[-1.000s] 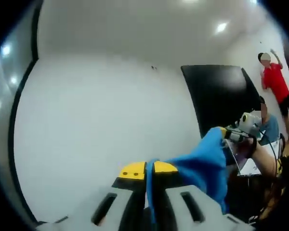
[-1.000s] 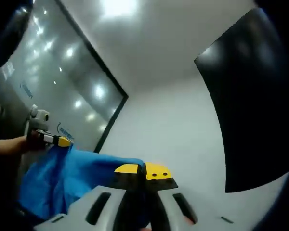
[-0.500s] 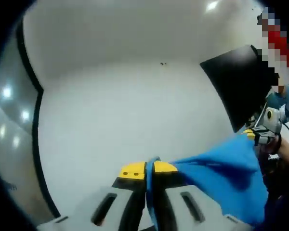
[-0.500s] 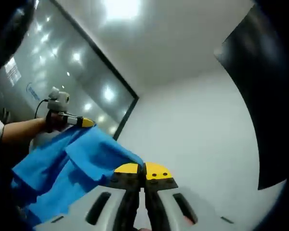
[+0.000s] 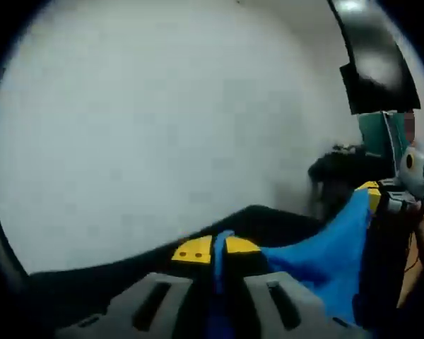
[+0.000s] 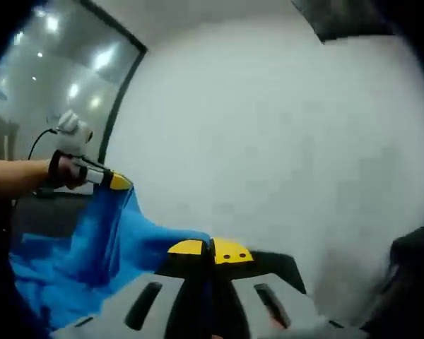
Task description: Spread out the cloth and fold it
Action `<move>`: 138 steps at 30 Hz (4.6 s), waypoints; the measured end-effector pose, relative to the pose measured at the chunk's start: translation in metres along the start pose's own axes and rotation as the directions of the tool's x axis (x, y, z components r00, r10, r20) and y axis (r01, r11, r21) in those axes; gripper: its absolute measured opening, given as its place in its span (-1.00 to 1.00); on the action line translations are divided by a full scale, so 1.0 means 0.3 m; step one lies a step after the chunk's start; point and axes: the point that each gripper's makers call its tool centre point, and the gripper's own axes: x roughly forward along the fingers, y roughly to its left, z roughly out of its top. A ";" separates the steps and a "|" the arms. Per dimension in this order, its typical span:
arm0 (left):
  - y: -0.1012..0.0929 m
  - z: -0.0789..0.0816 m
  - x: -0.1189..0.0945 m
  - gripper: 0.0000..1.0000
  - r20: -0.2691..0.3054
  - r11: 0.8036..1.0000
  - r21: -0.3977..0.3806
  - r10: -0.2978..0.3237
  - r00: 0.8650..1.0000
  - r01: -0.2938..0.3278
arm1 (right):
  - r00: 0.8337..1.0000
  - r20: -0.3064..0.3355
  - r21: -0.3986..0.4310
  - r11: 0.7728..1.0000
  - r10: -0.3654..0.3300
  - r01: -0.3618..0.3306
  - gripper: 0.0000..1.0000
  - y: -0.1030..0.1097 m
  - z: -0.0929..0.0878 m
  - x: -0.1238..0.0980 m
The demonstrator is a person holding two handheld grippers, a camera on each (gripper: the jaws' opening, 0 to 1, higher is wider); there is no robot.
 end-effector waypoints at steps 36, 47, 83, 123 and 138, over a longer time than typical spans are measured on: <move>0.106 -0.316 -0.640 0.77 0.141 0.981 -0.190 0.068 0.988 -0.041 | 0.992 0.037 0.078 0.989 0.121 -0.124 -0.16 0.165 -0.040 0.010; 0.079 -0.426 -0.769 0.92 0.276 0.972 -0.227 0.117 0.954 -0.053 | 0.986 0.055 0.117 0.980 0.155 -0.161 -0.11 0.182 -0.090 -0.002; 0.005 -0.470 -0.884 0.20 0.518 0.941 -0.278 -0.021 0.855 0.191 | 0.868 0.358 0.383 0.794 0.343 -0.472 -0.79 0.346 -0.117 -0.114; 0.383 0.182 -0.483 -0.90 0.203 0.955 -0.049 0.295 0.934 -0.291 | 0.866 0.392 0.409 0.785 0.310 -0.466 -0.79 0.327 -0.103 -0.145; 0.469 -0.071 -0.497 -0.03 0.144 0.898 -0.354 0.329 0.933 -0.262 | 0.868 0.394 0.411 0.788 0.301 -0.459 -0.79 0.331 -0.096 -0.157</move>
